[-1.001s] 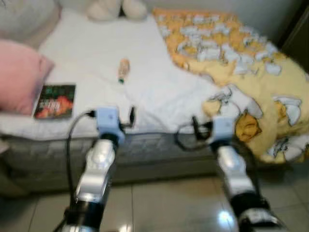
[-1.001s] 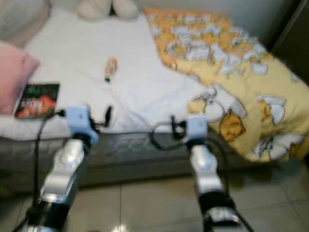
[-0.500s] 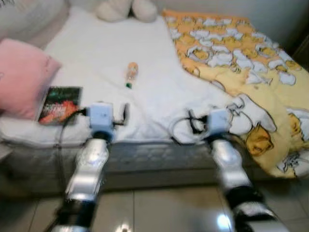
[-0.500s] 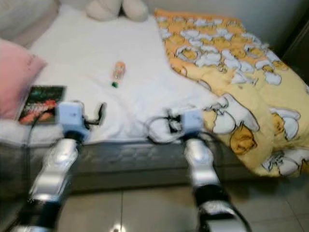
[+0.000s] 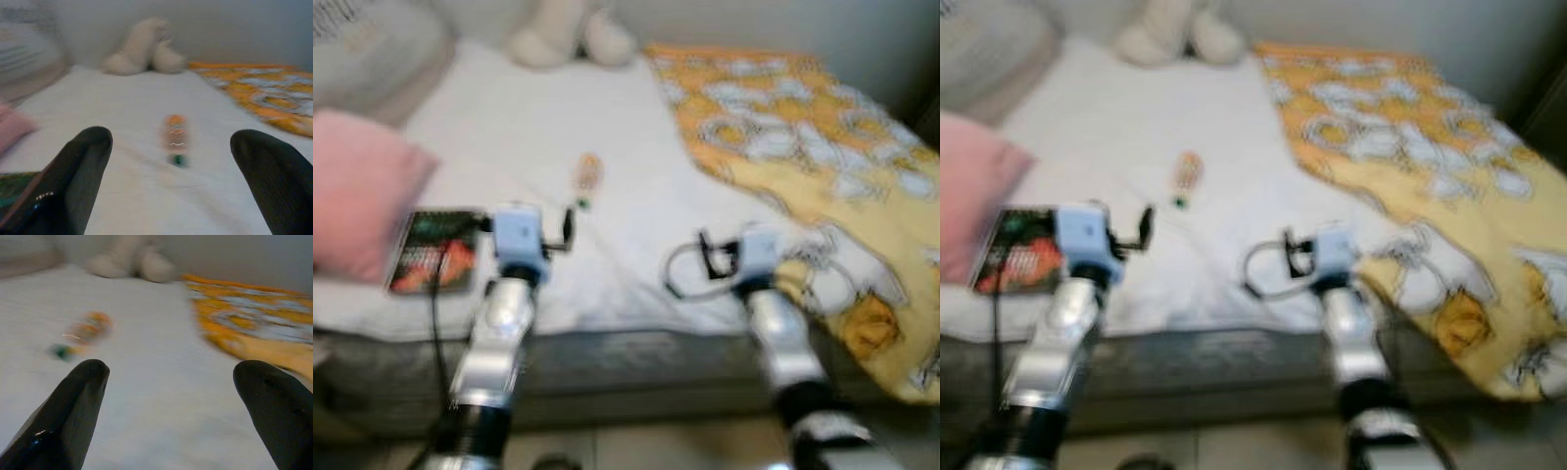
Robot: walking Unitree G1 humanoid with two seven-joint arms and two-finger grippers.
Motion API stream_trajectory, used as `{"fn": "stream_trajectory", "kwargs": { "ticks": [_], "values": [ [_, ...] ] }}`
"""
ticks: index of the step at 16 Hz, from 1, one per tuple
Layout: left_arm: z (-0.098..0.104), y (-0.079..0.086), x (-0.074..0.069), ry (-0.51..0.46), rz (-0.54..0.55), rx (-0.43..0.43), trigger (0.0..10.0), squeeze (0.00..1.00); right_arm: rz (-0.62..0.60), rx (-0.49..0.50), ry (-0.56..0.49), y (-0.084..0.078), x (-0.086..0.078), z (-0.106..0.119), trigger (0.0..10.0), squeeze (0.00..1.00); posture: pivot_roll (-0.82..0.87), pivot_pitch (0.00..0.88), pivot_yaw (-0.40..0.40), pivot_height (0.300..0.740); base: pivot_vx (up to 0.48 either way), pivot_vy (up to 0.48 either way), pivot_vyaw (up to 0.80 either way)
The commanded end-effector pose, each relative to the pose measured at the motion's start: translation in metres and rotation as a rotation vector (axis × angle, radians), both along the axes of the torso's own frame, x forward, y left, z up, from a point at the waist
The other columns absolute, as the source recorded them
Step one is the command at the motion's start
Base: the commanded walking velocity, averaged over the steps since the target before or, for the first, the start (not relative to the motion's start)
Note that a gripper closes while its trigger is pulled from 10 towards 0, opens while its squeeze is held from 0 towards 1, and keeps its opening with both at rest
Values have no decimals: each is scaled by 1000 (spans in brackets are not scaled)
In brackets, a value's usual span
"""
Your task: Clean up the room
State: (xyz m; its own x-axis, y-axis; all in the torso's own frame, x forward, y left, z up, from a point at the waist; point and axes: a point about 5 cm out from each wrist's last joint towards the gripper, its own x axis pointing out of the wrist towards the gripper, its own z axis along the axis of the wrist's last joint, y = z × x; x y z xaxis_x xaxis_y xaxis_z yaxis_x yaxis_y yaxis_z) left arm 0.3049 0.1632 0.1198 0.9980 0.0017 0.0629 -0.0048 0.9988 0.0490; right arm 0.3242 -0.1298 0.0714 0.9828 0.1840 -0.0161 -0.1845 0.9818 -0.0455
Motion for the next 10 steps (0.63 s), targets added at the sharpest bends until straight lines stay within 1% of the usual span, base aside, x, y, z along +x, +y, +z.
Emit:
{"fn": "stream_trajectory", "kwargs": {
  "ticks": [1,2,3,5,6,7,9,10],
  "values": [
    [8,-9,5,-16,-18,-17,10000,0,-40,0,-11,-14,2,3,10000,0,28,0,-52,740,300,375,0],
    [5,-6,5,22,12,-75,10000,0,-113,106,28,-23,1,-1,10000,0,30,0,-48,740,304,371,0],
    [4,-5,5,34,14,-89,10000,0,-140,143,45,-28,-1,-5,10000,0,30,0,-49,740,304,375,0],
    [2,-9,4,47,-17,-22,10000,0,-134,125,47,-28,-6,-9,10000,0,29,0,-46,740,336,341,0],
    [2,-18,5,63,-61,21,10000,0,-126,115,52,-27,-10,-13,10000,0,26,0,-43,740,454,0,0],
    [4,-26,6,58,-94,46,10000,0,-125,120,54,-25,-10,-13,10000,0,26,0,-39,740,480,0,0],
    [3,-38,6,69,-166,122,10000,0,-129,136,45,-23,-5,-8,10000,0,29,0,-32,740,480,0,0],
    [2,-43,3,69,-197,162,10000,0,-142,137,43,-26,-3,-7,10000,0,33,0,-28,740,469,0,0]
  ]
}}
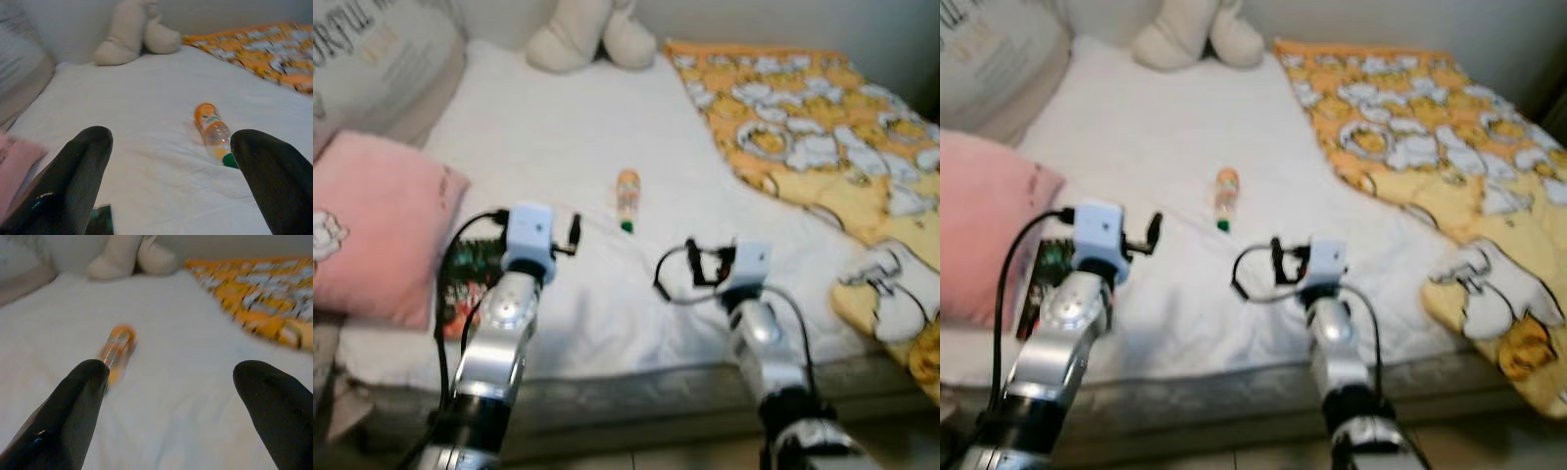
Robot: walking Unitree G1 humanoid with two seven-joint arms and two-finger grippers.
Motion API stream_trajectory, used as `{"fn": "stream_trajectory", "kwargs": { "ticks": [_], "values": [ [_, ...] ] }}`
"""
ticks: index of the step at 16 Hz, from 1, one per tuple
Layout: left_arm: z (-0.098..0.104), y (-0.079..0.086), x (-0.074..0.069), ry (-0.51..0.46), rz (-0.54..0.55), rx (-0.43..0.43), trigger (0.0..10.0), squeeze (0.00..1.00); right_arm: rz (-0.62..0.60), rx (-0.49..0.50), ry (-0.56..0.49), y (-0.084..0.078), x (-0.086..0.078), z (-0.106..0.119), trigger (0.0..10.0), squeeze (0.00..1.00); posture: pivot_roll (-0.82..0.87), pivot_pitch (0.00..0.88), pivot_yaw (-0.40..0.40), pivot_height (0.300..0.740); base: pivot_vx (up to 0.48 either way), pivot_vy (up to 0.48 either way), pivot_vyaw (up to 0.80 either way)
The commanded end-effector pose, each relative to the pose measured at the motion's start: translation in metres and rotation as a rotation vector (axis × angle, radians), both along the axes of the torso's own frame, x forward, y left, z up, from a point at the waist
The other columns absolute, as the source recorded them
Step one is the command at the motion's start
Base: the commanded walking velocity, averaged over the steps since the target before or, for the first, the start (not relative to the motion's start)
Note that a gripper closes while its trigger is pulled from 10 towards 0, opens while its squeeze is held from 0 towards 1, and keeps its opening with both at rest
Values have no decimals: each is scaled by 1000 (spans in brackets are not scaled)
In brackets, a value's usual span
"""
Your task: Clean up the room
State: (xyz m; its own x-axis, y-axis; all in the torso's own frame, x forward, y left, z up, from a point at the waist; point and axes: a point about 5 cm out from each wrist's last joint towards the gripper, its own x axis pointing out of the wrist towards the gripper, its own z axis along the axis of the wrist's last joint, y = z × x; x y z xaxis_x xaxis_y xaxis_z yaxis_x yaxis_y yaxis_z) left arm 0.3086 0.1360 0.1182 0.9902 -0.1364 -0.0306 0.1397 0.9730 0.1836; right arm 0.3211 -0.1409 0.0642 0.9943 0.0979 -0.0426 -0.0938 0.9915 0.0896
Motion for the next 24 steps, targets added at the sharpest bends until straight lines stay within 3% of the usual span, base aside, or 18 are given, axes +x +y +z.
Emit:
{"fn": "stream_trajectory", "kwargs": {
  "ticks": [1,4,9,16,19,21,24],
  "values": [
    [5,-14,-3,-11,-52,0,10000,0,-66,5,2,-18,1,1,10000,0,37,0,-25,740,0,0,0],
    [7,-9,-3,-17,-44,-32,10000,0,-70,-2,3,-20,2,1,10000,0,42,0,-24,740,0,0,0],
    [9,-2,-5,-13,0,-78,10000,0,-41,-7,-2,-12,3,2,10000,0,54,0,-27,740,374,-247,0],
    [11,12,-20,-27,23,-40,10000,0,-5,11,19,4,29,19,10000,0,125,0,-21,740,63,0,0],
    [23,25,-59,-33,-44,24,10000,0,-7,27,61,18,41,26,10000,0,246,0,-11,740,0,0,0],
    [27,38,-80,-18,-32,41,10000,0,-2,20,78,26,48,33,10000,0,313,2,-9,740,0,0,0],
    [33,34,-103,9,-36,0,10000,0,2,32,78,36,56,46,10000,0,380,48,-22,740,0,0,0]
  ]
}}
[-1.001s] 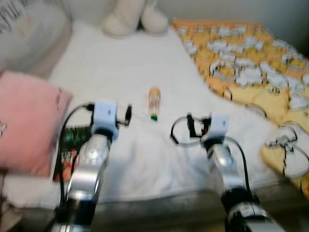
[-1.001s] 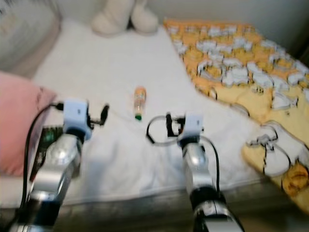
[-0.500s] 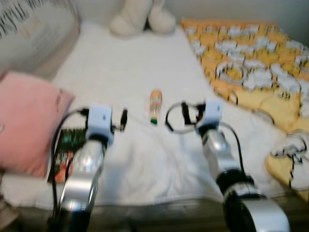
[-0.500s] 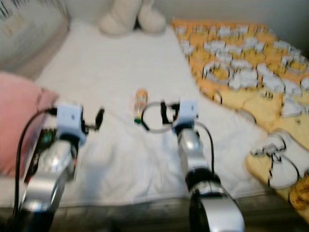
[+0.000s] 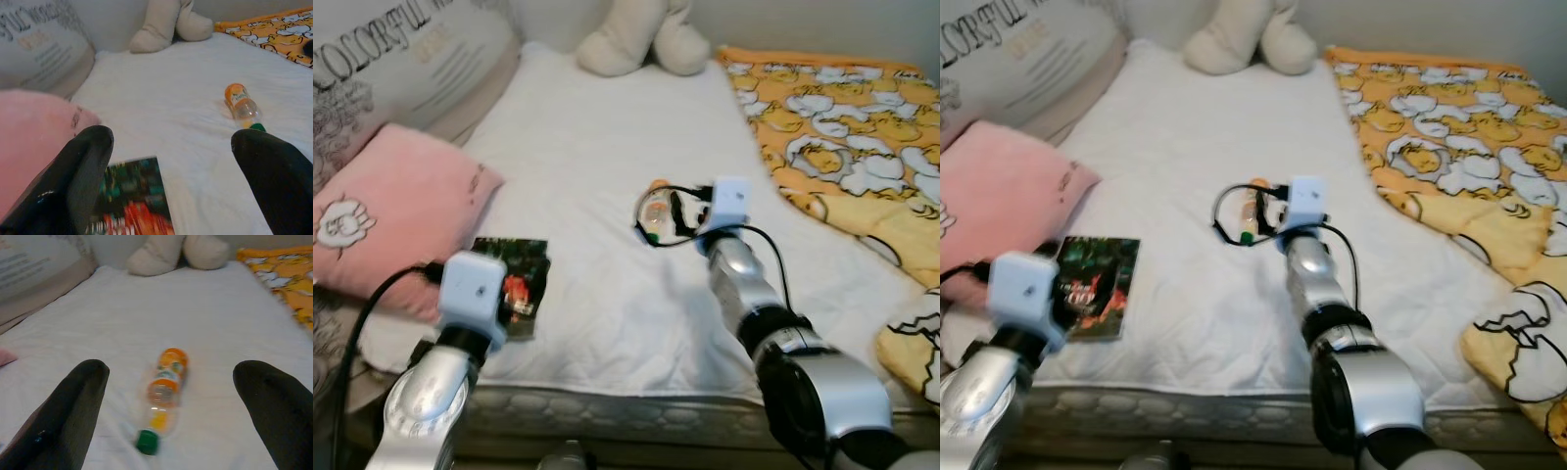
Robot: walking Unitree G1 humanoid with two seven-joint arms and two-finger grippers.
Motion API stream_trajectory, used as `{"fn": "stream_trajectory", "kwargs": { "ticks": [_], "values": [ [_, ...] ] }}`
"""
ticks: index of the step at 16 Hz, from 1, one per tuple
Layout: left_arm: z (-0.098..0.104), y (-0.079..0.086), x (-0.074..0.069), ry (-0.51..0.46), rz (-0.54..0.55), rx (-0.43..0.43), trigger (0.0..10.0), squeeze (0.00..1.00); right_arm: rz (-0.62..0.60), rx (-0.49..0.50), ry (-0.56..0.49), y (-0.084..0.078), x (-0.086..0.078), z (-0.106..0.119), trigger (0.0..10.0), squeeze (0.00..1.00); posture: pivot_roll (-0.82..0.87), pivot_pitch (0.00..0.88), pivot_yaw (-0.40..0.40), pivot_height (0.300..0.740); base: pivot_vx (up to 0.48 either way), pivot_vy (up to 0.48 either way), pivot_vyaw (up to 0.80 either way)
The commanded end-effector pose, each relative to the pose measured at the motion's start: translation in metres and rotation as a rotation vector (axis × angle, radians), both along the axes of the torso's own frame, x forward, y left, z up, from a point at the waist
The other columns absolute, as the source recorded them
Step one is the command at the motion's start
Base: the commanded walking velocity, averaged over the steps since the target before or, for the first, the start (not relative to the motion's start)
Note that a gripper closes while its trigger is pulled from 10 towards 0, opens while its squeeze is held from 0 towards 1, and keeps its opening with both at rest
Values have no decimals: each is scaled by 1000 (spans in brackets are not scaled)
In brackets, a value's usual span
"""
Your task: Clean up the room
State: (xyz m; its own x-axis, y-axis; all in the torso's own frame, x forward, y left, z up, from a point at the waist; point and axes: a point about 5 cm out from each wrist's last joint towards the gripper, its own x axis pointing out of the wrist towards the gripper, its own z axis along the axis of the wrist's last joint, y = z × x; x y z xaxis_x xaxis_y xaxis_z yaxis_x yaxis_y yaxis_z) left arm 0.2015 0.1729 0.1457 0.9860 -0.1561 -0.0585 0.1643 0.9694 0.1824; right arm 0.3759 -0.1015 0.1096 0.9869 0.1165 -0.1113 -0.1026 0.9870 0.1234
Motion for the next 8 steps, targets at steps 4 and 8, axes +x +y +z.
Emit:
{"fn": "stream_trajectory", "kwargs": {
  "ticks": [4,8],
  "values": [
    [11,-15,-20,5,-41,-19,10000,0,-36,-6,21,-4,9,12,10000,0,436,96,-57,740,0,0,0],
    [14,-14,-45,69,20,-22,10000,0,-89,-8,56,-11,11,12,10000,0,500,173,-68,740,0,0,0]
  ]
}}
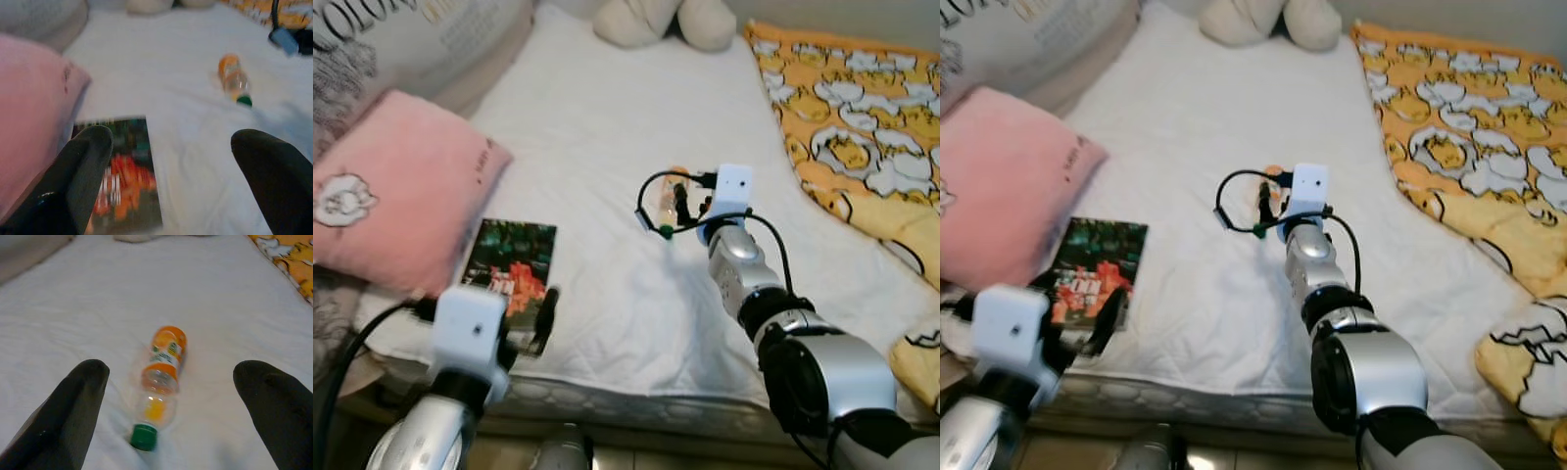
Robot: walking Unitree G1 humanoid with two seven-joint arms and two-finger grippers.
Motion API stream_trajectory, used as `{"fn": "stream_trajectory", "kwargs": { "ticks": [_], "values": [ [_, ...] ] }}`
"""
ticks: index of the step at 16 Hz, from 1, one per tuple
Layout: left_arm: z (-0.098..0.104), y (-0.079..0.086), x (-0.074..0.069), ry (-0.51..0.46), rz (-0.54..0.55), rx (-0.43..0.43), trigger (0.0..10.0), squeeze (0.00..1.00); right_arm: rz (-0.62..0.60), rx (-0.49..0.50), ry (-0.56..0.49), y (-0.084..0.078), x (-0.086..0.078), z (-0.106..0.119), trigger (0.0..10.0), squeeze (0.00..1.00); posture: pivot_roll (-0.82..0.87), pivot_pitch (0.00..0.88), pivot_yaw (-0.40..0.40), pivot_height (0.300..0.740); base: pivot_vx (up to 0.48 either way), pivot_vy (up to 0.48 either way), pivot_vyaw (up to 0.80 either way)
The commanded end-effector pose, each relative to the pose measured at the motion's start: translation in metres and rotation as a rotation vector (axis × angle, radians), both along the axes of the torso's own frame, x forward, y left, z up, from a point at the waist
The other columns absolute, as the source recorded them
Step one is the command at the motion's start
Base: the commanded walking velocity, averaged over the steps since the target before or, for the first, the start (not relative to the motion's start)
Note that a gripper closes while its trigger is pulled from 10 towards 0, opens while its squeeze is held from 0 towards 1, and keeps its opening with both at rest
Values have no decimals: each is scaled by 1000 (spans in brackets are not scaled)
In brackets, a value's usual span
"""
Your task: Clean up the room
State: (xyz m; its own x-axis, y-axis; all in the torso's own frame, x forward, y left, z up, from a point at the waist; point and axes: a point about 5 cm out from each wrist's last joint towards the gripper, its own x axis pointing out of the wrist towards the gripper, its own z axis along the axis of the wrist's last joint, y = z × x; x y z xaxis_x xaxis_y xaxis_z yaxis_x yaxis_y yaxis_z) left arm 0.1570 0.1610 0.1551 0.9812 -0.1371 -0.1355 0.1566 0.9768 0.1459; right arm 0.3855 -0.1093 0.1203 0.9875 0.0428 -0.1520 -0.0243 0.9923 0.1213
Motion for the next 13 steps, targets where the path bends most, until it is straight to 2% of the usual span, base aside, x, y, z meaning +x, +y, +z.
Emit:
{"fn": "stream_trajectory", "kwargs": {
  "ticks": [1,2,4,6,11,12,13],
  "values": [
    [6,-2,-5,-9,3,4,10000,0,-18,-4,17,-2,1,1,10000,0,512,190,-66,740,0,0,0],
    [9,-2,-19,16,20,9,10000,0,-21,0,52,0,0,-3,10000,0,539,233,-63,740,0,0,0],
    [9,-2,-24,29,28,11,10000,0,-13,0,72,2,-1,-6,10000,0,549,247,-64,740,0,0,0],
    [11,-3,-31,51,49,8,10000,0,33,-9,131,12,-5,-15,10000,0,566,278,-66,740,0,0,0],
    [9,-5,-35,72,54,10,10000,0,69,-60,168,23,-8,-18,10000,0,556,306,-72,740,0,0,0],
    [10,-5,-33,68,54,13,10000,0,77,-59,160,25,-7,-16,1882,0,557,307,-71,740,0,0,0],
    [10,-5,-33,66,55,14,10000,0,81,-58,156,25,-7,-16,1882,0,557,307,-71,740,0,0,0]
  ]
}}
